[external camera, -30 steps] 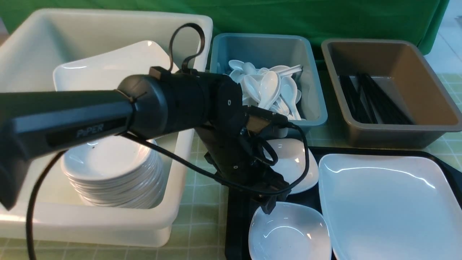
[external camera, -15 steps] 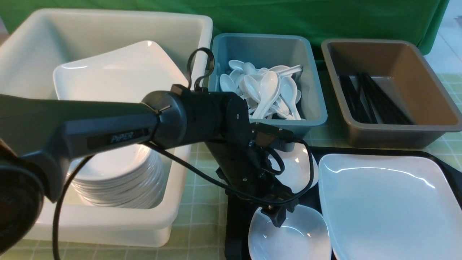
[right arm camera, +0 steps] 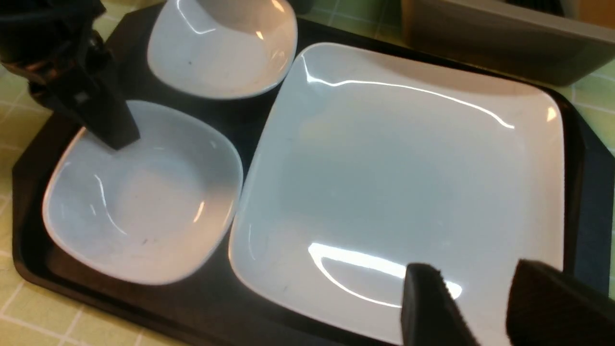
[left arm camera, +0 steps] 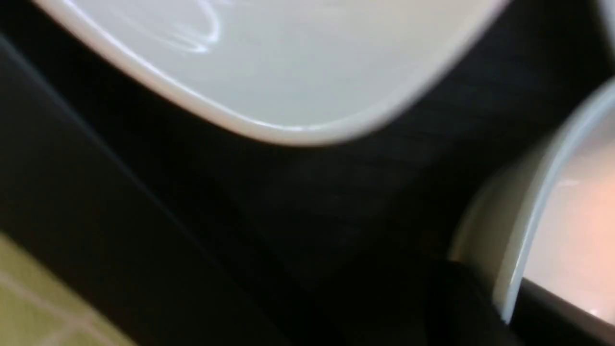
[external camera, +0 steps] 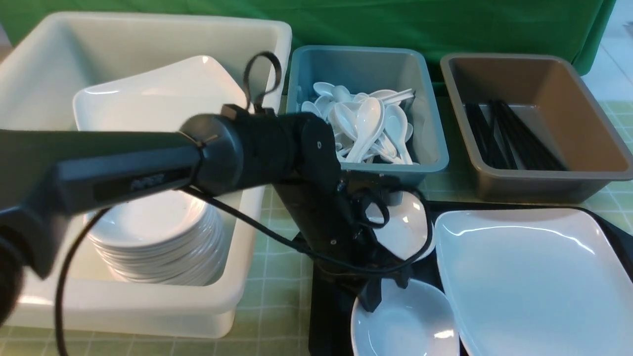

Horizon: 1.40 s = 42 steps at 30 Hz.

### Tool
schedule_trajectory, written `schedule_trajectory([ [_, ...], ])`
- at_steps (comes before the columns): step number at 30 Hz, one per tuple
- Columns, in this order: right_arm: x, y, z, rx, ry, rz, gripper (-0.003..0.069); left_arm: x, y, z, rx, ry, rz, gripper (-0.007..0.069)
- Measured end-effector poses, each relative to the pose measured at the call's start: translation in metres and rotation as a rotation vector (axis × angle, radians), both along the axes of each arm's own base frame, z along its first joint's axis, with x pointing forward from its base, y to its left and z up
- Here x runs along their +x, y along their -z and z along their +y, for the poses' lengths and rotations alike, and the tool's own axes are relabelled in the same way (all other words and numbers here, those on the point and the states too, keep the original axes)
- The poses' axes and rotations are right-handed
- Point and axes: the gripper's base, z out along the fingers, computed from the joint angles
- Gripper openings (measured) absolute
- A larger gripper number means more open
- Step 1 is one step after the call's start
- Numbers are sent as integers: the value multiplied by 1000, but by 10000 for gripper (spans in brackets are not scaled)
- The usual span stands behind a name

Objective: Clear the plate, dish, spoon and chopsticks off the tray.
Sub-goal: Use the left arm to grab a small plate from the dinner plate, then use the left arm to put the small plate into the large storage box on the left

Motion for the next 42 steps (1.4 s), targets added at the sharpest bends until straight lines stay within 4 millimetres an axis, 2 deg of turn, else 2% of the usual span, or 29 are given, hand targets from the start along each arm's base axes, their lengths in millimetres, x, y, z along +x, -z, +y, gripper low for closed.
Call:
schedule_trajectory([
  [4,0,0,0,0,0,0,241,-10,-58,12,-89,-31,-107,8],
  [7,0,0,0,0,0,0,241,-18,-108,37,-165,-84,-182,8],
  [10,0,0,0,0,0,0,241,-22,-148,78,-201,-159,-248,8],
  [12,0,0,0,0,0,0,241,-26,-173,118,-190,-236,-304,8],
  [14,0,0,0,0,0,-1,241,-29,-186,150,-155,-304,-339,8],
  [15,0,0,0,0,0,0,241,-30,-189,154,-152,-313,-347,8],
  [16,0,0,0,1,0,-4,241,-30,-195,185,-112,-397,-359,8],
  [18,1,-1,0,5,1,-17,241,-32,-199,222,-58,-501,-355,8],
  [19,1,-1,0,6,1,-20,241,-32,-199,225,-51,-507,-357,8],
  [20,2,-2,0,8,2,-30,241,-31,-199,249,-18,-568,-356,8],
  [22,2,-3,0,12,3,-39,241,-30,-197,274,21,-604,-366,8],
  [23,2,-3,0,12,3,-39,241,-29,-196,276,26,-603,-368,8],
  [26,3,-4,1,15,4,-51,241,-26,-191,298,53,-623,-366,8],
  [29,3,-4,1,16,4,-54,241,-20,-185,302,60,-607,-355,8],
  [32,3,-4,1,17,4,-57,242,-5,-169,300,14,-562,-296,8],
  [38,3,-4,1,17,4,-57,242,13,-148,300,-20,-523,-236,9],
  [42,3,-4,1,17,4,-57,242,23,-134,302,-17,-516,-194,37],
])
